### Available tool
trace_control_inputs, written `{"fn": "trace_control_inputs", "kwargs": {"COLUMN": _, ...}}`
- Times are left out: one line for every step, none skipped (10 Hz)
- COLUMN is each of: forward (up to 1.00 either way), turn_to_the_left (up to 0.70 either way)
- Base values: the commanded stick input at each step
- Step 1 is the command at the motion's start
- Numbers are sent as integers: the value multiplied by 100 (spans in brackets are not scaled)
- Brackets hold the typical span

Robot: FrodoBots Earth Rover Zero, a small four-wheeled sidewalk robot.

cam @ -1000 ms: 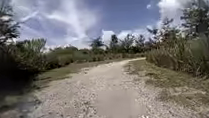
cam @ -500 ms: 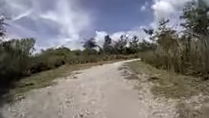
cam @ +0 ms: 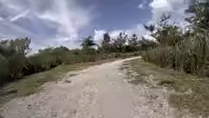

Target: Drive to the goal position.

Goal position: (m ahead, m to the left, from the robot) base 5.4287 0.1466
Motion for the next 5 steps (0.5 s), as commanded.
{"fn": "trace_control_inputs", "kwargs": {"forward": 85, "turn_to_the_left": 0}}
{"fn": "trace_control_inputs", "kwargs": {"forward": 85, "turn_to_the_left": 0}}
{"fn": "trace_control_inputs", "kwargs": {"forward": 85, "turn_to_the_left": 0}}
{"fn": "trace_control_inputs", "kwargs": {"forward": 85, "turn_to_the_left": 0}}
{"fn": "trace_control_inputs", "kwargs": {"forward": 85, "turn_to_the_left": 0}}
